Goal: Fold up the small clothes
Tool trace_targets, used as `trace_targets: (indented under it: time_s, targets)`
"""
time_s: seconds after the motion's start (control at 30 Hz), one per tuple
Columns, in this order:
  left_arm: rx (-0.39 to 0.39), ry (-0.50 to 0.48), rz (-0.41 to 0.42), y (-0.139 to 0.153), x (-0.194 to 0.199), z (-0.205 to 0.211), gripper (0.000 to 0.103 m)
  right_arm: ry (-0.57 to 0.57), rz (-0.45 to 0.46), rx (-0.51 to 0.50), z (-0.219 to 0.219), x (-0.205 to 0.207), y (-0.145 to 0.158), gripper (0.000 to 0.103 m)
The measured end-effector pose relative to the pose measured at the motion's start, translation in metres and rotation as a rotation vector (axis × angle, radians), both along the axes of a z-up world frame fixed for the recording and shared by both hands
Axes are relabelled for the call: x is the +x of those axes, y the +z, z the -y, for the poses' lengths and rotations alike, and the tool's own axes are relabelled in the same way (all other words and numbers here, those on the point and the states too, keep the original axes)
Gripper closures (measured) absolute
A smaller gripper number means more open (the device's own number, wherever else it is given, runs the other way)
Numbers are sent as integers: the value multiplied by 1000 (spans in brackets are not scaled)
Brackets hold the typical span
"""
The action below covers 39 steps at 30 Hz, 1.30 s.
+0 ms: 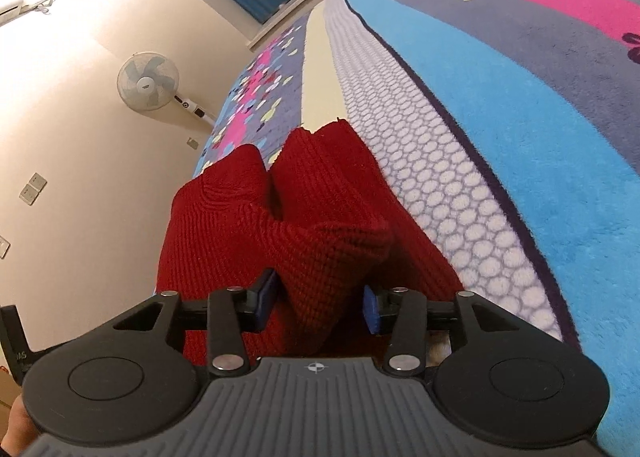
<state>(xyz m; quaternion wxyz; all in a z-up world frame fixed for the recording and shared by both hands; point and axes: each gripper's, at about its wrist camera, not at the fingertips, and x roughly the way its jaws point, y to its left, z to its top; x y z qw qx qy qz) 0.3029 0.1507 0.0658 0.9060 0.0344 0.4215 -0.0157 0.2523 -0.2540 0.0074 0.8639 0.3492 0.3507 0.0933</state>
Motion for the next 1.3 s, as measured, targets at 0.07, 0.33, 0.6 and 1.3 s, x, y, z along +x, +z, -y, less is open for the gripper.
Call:
trace_targets:
  time_s: [0.07,0.33,0.6,1.3]
  targets:
    - [1,1,-1,0,0,0,39,-1,-3,-4,-1,0,1,52]
    - [-3,7,4,0,-1,-2,39,30,54,-68,-9,7,13,74]
    - [-69,-7,57,13,-10,-2,39,137,373,-245,-14,-19,100,85]
    - [-129,-344,18,-7,-14,85,61,75,-40,-157,31,-5,16,69]
